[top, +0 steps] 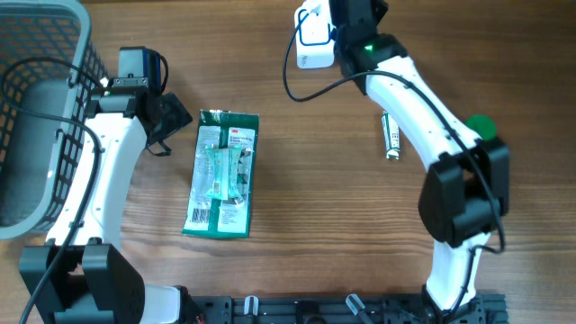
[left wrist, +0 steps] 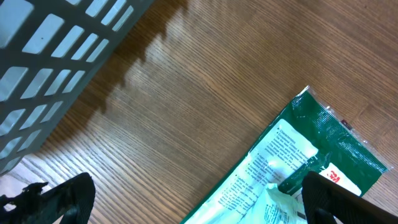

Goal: Scan the item barcode
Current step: 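Lift the red stick packs and carry them to the scanner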

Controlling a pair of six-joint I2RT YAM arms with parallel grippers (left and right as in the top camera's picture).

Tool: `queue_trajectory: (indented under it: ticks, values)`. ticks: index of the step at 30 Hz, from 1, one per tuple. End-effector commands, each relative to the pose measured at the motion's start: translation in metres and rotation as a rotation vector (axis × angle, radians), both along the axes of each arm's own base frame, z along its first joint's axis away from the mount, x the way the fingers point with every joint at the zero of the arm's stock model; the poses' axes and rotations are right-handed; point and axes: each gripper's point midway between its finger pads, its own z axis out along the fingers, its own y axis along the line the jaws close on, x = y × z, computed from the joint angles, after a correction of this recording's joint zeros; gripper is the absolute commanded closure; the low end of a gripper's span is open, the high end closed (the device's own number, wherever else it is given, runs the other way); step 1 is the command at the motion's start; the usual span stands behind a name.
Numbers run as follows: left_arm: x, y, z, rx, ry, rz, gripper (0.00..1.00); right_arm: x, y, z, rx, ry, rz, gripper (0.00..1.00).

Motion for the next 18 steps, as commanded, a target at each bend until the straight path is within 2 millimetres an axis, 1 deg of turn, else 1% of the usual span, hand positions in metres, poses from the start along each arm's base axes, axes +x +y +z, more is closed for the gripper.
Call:
queue_trajectory:
  ticks: [1,5,7,10,13,18]
  values:
    - [-0.002,0.004,-0.004,0.007,0.008,0.027,0.0,0.006,-0.019,-0.014,-0.086,-0.039,-0.133,0.96]
    - [-0.002,0.004,-0.004,0.007,0.008,0.027,0.0,0.01,-0.017,-0.039,-0.086,-0.014,-0.146,0.96]
    - [-0.002,0.004,-0.004,0.007,0.008,0.027,0.0,0.01,-0.021,-0.049,-0.108,-0.008,-0.172,0.96]
    - [-0.002,0.004,-0.004,0.007,0.008,0.027,0.0,0.01,-0.022,-0.058,-0.112,-0.004,-0.191,0.96]
    - [-0.002,0.004,-0.004,0.007,0.008,0.027,0.0,0.009,-0.018,-0.064,-0.101,-0.002,-0.194,0.96]
    - [-0.002,0.004,-0.004,0.007,0.008,0.027,0.0,0.003,0.0,-0.073,-0.126,0.028,-0.156,0.96]
